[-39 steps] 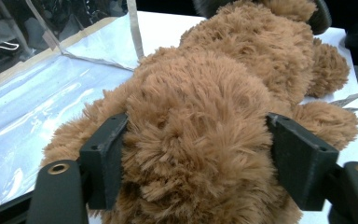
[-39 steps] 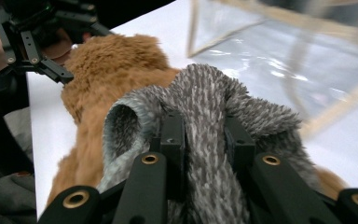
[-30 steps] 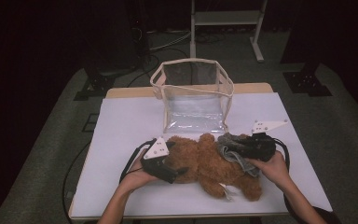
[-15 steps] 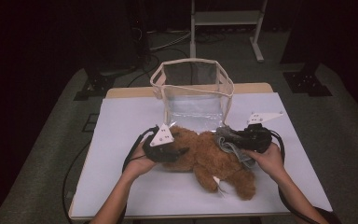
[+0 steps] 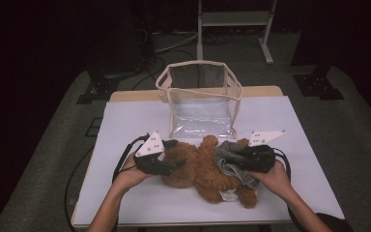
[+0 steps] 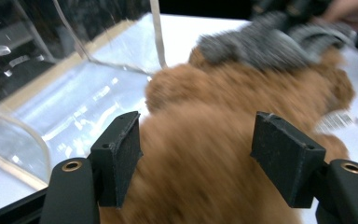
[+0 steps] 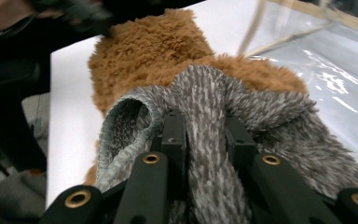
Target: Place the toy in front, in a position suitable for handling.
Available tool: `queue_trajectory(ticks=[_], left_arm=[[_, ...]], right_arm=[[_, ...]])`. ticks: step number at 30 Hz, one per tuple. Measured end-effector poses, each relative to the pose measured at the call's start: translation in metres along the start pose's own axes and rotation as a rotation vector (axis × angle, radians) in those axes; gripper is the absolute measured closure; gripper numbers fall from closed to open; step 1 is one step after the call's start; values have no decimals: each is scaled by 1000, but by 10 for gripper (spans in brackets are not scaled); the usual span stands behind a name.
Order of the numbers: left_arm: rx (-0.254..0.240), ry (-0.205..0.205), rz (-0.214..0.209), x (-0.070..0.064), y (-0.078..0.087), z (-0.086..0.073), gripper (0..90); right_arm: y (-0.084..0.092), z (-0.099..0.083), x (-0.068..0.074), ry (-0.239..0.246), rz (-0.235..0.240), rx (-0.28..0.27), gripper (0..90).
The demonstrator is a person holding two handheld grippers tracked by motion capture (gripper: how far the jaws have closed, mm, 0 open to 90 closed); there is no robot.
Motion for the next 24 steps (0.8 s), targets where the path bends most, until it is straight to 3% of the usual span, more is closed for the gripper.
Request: queue_trajectory(ticks=[3, 6, 8, 11, 14, 17, 19, 21, 24], left_arm=[[58, -8, -36, -4, -14, -9, 356], [28, 32, -48, -8, -16, -17, 411], [28, 36, -46, -9, -15, -20, 428], [37, 25, -55, -12, -13, -20, 431], [43, 19, -72, -17, -10, -19, 430], [38, 17, -85, -20, -5, -21, 413], [34, 10, -106, -21, -1, -20, 357], [32, 4, -97, -19, 1, -16, 249], [38, 14, -72, -12, 2, -12, 130]], right_arm=[[2, -2, 8, 34, -16, -1, 738], [5, 1, 6, 29, -3, 11, 733], [9, 10, 3, 28, -5, 14, 729], [8, 30, -2, 54, -61, 1, 728], [-2, 46, -6, 52, -59, 1, 727], [-17, 44, -7, 44, -37, 29, 725], [-29, 30, -3, 40, -14, 73, 728], [-31, 18, 1, 3, 13, 46, 736], [-22, 9, 9, 9, 28, 13, 741]])
Point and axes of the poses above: each handheld gripper's, and its own axes: y roughly backward along the jaws, z roughly out of its top, x roughly to its left, the point moved 6 cm from there along -y, roughly forward along the jaws, and after that the axes turned 10 degrees about -y, right-handed, at the moved point
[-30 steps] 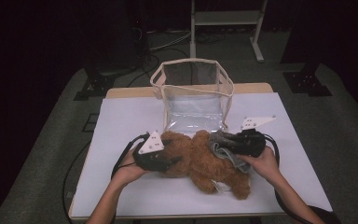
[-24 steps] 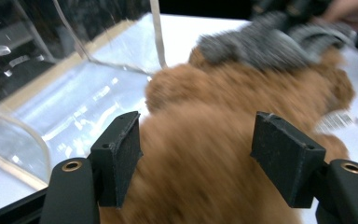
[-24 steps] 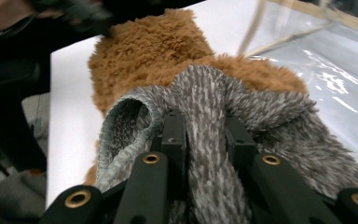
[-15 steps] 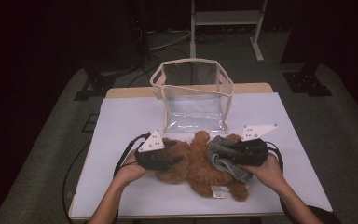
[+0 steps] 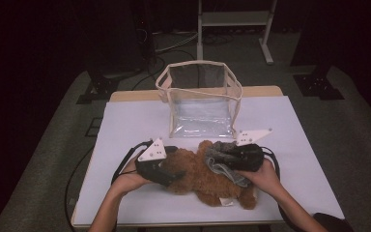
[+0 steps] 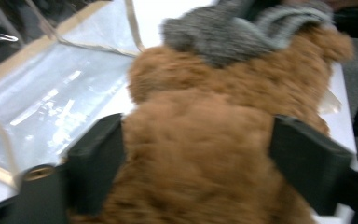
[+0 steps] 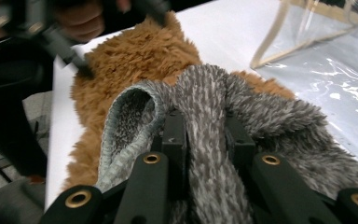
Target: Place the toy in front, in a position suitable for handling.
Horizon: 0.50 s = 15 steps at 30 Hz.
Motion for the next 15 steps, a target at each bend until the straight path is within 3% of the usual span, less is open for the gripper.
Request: queue_trajectory(ticks=[1, 4, 6, 13, 15], left_arm=[[7, 10, -1, 2, 0, 0, 106], [29, 19, -56, -1, -5, -4, 115], [25, 17, -93, -7, -8, -8, 202], [24, 5, -116, -17, -4, -13, 261], [18, 2, -121, -18, -1, -14, 259]], right_arm=[[3, -2, 3, 12, 7, -5, 741], [7, -3, 12, 51, -5, 2, 740], [9, -1, 14, 71, -12, 13, 736], [12, 25, 7, 97, -90, 14, 712], [8, 22, 6, 86, -75, 24, 709]])
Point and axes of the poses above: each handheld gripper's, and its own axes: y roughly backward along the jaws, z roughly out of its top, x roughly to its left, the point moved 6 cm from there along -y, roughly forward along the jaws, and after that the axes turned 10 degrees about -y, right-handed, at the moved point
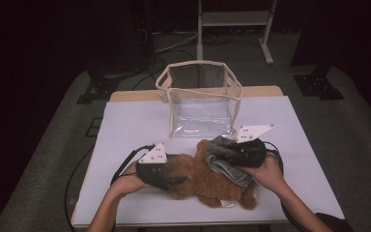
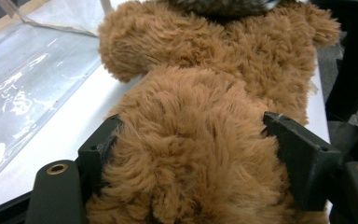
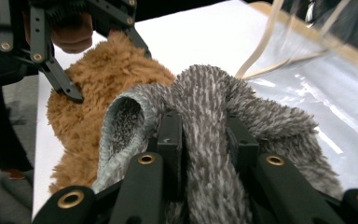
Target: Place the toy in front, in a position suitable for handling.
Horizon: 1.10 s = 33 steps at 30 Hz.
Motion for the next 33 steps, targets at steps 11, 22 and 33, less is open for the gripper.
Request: queue_trajectory(ticks=[11, 22, 33], left_arm=[[-21, 71, -70, -2, -5, -7, 21], [10, -8, 12, -7, -41, 9, 213], [27, -88, 70, -5, -73, 39, 257]], right_arm=[[7, -32, 26, 52, 26, -39, 736], [31, -31, 3, 9, -32, -5, 718], [70, -45, -15, -57, -106, -27, 709]])
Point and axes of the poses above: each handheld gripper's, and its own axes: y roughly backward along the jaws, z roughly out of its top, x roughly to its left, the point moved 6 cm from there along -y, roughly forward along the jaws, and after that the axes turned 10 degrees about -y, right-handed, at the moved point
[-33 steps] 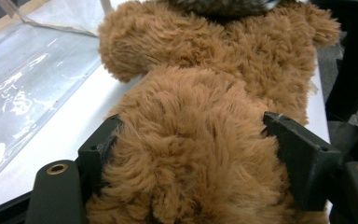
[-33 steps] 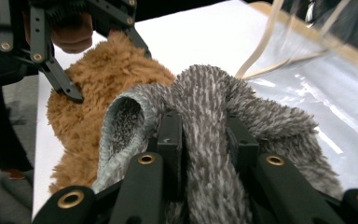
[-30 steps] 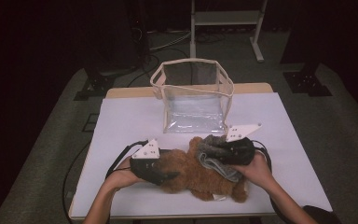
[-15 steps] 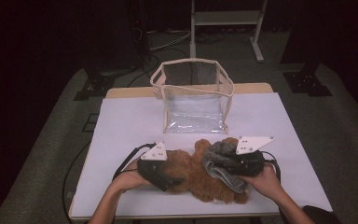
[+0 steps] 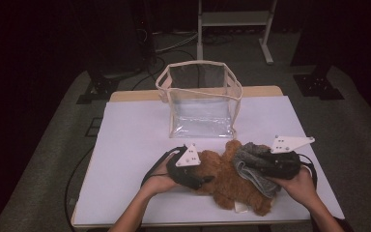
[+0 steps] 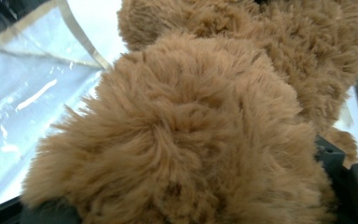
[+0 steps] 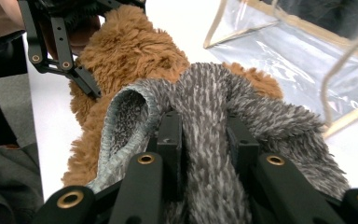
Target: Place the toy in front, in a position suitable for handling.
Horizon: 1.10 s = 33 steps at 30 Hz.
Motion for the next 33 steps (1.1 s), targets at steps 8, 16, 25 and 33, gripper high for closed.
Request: queue_trajectory(ticks=[8, 16, 25, 33], left_arm=[[34, -11, 61, 16, 24, -10, 283], [50, 59, 155, 32, 49, -37, 288], [84, 63, 194, 18, 67, -48, 258], [39, 78, 67, 14, 78, -35, 108]], right_arm=[[-16, 15, 0, 6, 29, -21, 706], [-30, 35, -5, 23, 31, -9, 707], [-64, 40, -8, -1, 86, 37, 711], [-58, 12, 15, 7, 156, 10, 746]])
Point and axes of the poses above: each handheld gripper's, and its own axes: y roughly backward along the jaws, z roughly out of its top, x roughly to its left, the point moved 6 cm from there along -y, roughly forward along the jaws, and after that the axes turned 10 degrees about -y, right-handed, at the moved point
